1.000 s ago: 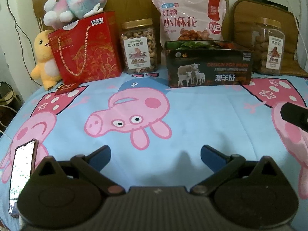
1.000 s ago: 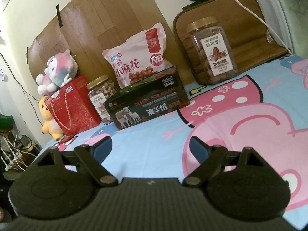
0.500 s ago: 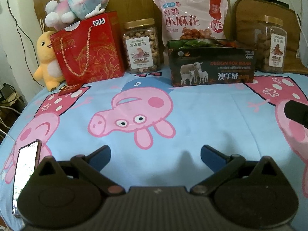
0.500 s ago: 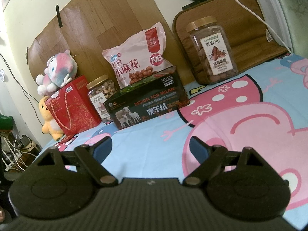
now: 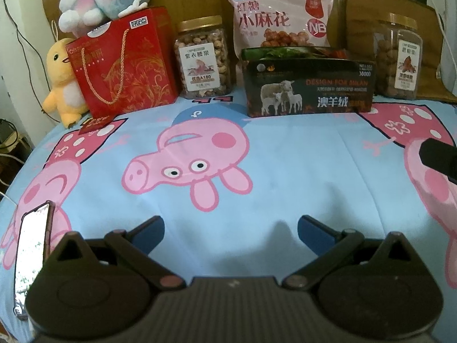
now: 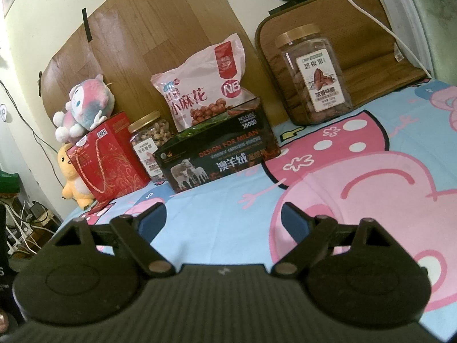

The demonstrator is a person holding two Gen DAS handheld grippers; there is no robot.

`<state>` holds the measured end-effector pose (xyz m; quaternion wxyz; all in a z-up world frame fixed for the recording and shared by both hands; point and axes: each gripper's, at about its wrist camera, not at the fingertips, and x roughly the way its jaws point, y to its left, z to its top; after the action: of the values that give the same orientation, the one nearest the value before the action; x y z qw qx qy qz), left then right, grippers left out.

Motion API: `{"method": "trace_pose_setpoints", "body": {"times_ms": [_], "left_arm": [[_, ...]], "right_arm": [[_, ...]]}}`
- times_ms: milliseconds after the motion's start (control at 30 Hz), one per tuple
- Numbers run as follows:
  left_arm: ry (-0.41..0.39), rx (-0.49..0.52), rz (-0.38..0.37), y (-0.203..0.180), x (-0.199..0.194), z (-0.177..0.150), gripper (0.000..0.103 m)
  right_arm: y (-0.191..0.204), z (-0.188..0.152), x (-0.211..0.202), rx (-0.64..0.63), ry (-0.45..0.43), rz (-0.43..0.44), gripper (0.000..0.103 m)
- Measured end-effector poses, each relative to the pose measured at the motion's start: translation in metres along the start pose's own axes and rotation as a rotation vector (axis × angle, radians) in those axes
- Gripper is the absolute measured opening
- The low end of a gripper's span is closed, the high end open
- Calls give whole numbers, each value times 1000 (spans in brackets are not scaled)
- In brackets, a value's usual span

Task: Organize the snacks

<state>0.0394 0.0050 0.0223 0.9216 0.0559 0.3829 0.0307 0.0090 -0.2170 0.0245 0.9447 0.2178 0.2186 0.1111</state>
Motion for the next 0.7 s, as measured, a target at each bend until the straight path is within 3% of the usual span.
{"method": "trace_pose_setpoints", "body": {"times_ms": [700], "left_arm": [[17, 27, 10, -2, 5, -1, 103]], "right_arm": [[-1, 0, -1, 1, -1, 1, 89]]}}
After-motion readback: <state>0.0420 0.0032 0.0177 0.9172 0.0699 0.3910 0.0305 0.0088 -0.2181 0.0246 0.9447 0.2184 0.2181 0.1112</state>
